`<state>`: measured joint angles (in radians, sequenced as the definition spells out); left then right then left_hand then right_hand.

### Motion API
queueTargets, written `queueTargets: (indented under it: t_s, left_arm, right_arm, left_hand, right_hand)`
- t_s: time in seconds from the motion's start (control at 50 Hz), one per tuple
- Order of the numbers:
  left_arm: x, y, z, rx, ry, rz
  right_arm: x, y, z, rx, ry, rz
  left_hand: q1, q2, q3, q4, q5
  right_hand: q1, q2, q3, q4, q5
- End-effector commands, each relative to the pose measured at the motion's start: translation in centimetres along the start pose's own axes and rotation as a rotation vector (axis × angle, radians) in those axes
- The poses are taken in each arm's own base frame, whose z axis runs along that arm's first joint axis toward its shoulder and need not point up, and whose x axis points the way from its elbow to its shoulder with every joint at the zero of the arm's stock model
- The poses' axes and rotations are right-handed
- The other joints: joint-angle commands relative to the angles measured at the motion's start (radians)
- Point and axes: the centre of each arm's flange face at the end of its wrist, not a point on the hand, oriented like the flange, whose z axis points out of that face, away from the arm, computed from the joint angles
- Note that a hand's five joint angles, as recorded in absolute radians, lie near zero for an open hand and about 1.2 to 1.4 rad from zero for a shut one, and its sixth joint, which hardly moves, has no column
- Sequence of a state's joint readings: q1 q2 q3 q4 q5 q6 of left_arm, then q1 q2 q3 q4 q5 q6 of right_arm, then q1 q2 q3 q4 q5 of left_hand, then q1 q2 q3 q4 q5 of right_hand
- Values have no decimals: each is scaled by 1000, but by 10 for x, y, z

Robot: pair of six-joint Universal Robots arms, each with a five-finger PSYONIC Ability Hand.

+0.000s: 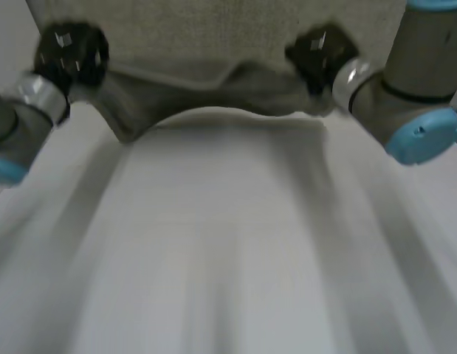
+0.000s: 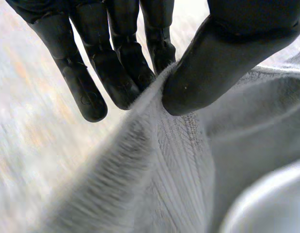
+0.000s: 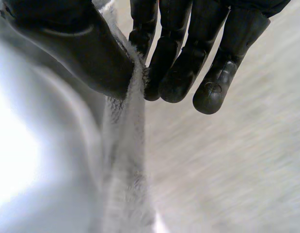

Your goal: Fold the towel.

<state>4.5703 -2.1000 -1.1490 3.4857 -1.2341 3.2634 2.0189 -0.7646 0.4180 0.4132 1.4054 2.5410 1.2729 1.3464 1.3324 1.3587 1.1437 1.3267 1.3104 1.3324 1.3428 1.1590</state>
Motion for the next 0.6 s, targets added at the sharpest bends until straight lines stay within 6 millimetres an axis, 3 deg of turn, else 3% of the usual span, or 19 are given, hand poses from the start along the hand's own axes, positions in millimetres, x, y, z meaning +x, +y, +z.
queueTargets:
  t_s: [0.02, 0.06, 0.12, 0.16, 0.24, 0.26, 0.28, 0.32, 0.42, 0.54, 0.56, 0.58, 0.6]
  left_arm:
    - [1, 64, -40, -196, 8, 23]
    - [-1, 85, -60, -278, 5, 68]
    - [1, 91, -68, -308, 12, 90]
    - [7, 103, -80, -350, 28, 132]
    - [9, 111, -83, -342, 26, 153]
    - [9, 114, -83, -332, 24, 160]
    - [9, 114, -83, -331, 24, 160]
    - [9, 122, -83, -317, 14, 171]
    - [9, 131, -83, -313, 4, 177]
    - [11, 137, -85, -333, 12, 167]
    - [12, 137, -86, -337, 16, 163]
    - [13, 137, -87, -339, 23, 157]
    - [13, 137, -87, -339, 23, 157]
  right_arm:
    - [-31, 59, -19, -261, -177, 59]
    - [-40, 78, -31, -320, -223, 69]
    - [-47, 89, -43, -345, -244, 68]
    - [-49, 89, -49, -343, -244, 68]
    - [-48, 83, -63, -327, -230, 67]
    - [-47, 83, -69, -322, -221, 68]
    - [-45, 83, -74, -320, -210, 68]
    - [-44, 84, -79, -320, -204, 70]
    - [-48, 90, -89, -335, -202, 84]
    - [-60, 106, -96, -361, -207, 95]
    - [-60, 106, -96, -361, -207, 95]
    - [-62, 111, -97, -368, -205, 106]
    - [-61, 117, -97, -376, -193, 127]
  left_hand:
    - [123, 50, 64, 38, 78]
    - [123, 50, 64, 38, 78]
    - [123, 50, 64, 38, 78]
    - [123, 50, 64, 38, 78]
    - [92, 18, 32, 6, 46]
    - [-150, -223, -209, -236, -195]
    - [-152, -226, -212, -238, -198]
    - [-442, -515, -501, -528, -487]
    - [-592, -666, -652, -678, -638]
    - [-543, -616, -602, -629, -588]
    - [-371, -445, -431, -457, -417]
    - [-154, -228, -214, -240, -200]
    - [-152, -226, -212, -238, -198]
  right_hand:
    - [70, 86, 64, 54, 63]
    - [70, 86, 64, 54, 63]
    - [70, 86, 64, 54, 63]
    - [70, 86, 64, 54, 63]
    - [70, 86, 64, 54, 63]
    - [70, 86, 64, 54, 63]
    - [70, 86, 64, 54, 63]
    - [70, 86, 64, 54, 63]
    - [70, 86, 64, 54, 63]
    - [70, 86, 64, 54, 63]
    - [70, 86, 64, 54, 63]
    - [-310, -294, -316, -326, -317]
    - [-724, -707, -730, -740, -731]
